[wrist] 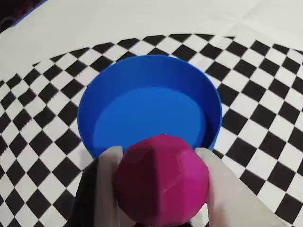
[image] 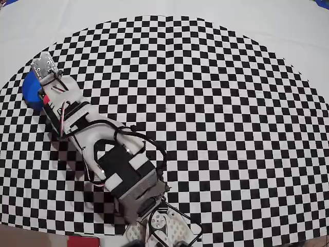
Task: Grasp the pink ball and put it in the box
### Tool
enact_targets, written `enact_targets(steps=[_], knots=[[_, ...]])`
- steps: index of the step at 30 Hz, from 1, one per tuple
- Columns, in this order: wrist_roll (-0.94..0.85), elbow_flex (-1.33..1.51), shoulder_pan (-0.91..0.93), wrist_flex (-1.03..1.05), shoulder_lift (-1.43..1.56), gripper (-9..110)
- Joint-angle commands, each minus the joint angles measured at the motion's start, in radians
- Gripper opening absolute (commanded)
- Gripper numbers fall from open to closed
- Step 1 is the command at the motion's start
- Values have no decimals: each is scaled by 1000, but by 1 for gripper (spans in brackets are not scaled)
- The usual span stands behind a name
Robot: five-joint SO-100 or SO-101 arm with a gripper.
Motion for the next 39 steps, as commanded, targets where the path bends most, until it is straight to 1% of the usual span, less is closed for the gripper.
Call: enact_targets(steps=[1,22,39], knots=[[6,-74,-6,-17,-14,0],[8,-334,6,-11,-258,0],[8,-491,12,-6,-396,0]])
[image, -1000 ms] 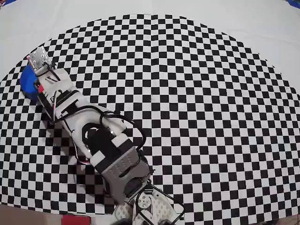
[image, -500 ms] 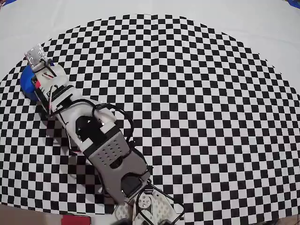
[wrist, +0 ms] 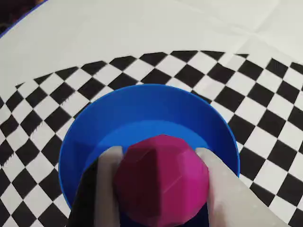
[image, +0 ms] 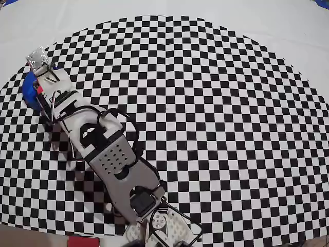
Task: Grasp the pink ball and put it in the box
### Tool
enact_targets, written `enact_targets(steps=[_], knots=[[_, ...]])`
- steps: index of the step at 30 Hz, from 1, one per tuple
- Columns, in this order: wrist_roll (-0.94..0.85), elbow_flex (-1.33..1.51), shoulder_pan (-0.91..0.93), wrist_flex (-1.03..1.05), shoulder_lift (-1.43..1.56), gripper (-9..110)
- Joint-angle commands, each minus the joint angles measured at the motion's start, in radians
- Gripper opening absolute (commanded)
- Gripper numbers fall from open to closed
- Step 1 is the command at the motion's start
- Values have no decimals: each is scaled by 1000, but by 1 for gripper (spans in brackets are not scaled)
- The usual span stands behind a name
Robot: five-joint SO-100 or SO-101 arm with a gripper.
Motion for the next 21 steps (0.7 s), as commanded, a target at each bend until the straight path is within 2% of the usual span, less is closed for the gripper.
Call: enact_targets(steps=[1,21], knots=[[8,-67,11,-6,0,0],[8,-210,14,-3,-132,0]])
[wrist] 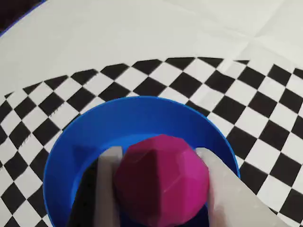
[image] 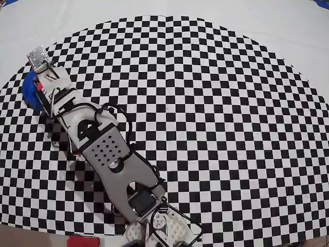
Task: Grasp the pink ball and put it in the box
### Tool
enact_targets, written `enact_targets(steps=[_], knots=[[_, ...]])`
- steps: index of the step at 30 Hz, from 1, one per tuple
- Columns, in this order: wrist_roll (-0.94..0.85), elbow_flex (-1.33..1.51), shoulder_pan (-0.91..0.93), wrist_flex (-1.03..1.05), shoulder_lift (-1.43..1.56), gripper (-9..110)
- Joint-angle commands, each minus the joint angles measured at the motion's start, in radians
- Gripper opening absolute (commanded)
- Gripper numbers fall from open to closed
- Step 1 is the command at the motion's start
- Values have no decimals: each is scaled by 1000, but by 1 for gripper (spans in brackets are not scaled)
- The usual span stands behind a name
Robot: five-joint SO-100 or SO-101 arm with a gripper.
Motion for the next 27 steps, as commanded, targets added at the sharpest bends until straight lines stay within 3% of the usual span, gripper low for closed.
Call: enact_targets(steps=[1,27], knots=[[8,-48,2,-3,14,0],[8,-60,-12,-2,-11,0]])
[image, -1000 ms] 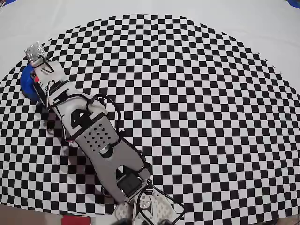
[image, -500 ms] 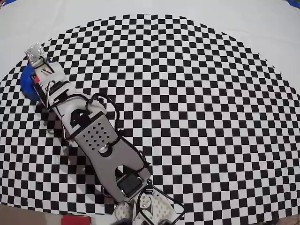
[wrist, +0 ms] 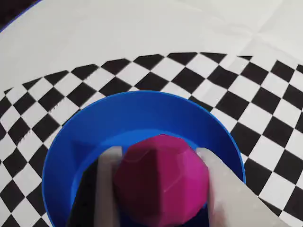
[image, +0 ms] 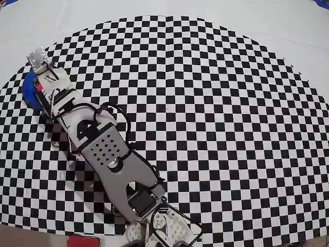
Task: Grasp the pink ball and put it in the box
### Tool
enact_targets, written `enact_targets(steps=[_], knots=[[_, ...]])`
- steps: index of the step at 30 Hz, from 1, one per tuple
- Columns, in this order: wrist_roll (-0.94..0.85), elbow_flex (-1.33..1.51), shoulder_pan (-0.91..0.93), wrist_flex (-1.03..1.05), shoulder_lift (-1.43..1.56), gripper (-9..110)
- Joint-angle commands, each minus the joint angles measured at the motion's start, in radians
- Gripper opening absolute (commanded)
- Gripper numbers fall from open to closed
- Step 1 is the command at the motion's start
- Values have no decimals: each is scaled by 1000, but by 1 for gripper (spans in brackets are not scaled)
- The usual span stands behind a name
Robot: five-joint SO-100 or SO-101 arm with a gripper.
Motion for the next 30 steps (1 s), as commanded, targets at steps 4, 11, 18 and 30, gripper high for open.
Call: enact_targets(steps=[4,11,18,30], knots=[[8,-51,-8,-3,8,0],[8,-51,-8,-3,8,3],[8,-51,-9,-3,12,35],[104,-44,0,-3,106,36]])
